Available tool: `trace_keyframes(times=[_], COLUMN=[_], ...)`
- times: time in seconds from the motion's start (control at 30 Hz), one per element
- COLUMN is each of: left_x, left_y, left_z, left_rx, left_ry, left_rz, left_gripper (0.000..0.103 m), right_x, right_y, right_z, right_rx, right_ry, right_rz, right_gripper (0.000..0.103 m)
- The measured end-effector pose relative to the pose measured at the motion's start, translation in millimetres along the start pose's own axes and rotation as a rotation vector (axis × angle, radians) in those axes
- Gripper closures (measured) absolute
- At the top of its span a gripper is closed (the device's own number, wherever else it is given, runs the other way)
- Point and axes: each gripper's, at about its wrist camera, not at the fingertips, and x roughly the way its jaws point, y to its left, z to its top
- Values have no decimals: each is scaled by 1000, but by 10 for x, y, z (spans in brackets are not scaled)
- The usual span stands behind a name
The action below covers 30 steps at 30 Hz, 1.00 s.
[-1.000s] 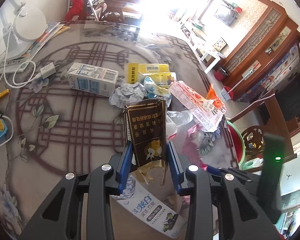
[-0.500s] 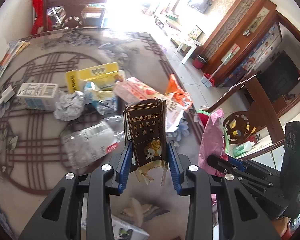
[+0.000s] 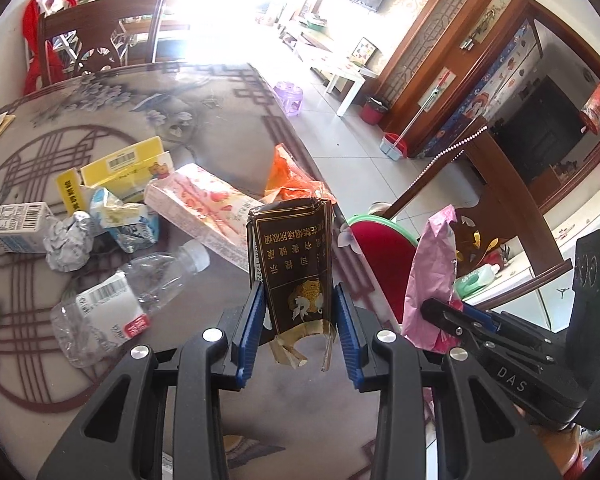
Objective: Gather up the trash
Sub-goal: 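Carry the cigarette pack and pink wrapper toward the red bin with both tools, then open the left tool over the bin while the right tool releases the pink wrapper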
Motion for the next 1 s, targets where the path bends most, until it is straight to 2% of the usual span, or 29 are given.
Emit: trace_keyframes(times=[0.4,0.67,0.73,0.77,0.83,0.9,1.0], left_x=[309,488,535,564,631,696,853], left_y=[-326,-610,-682,-714,-792,-854,-993], left_z=[25,124,151,158,163,170,178], left_rx=[49,98,113,121,134,146,173], left_ry=[74,93,101,107,120,131,152], left_rz=[-6,-10,-12,-13,-13,-14,-25], left_gripper=[69,69,69,69,69,69,69], right_x=[92,229,254,272,286,276,187], right_y=[-749,-1266,-1365,-1403,-1469,-1518,-1569], right_z=[143,282,333,356,395,422,429], right_rx=[80,139,158,167,178,182,194], right_ry=[11,10,0,2,-4,-14,-39], right_rz=[-125,-184,-195,-195,-189,-184,-172], right_gripper=[83,82,75,66,60,46,45])
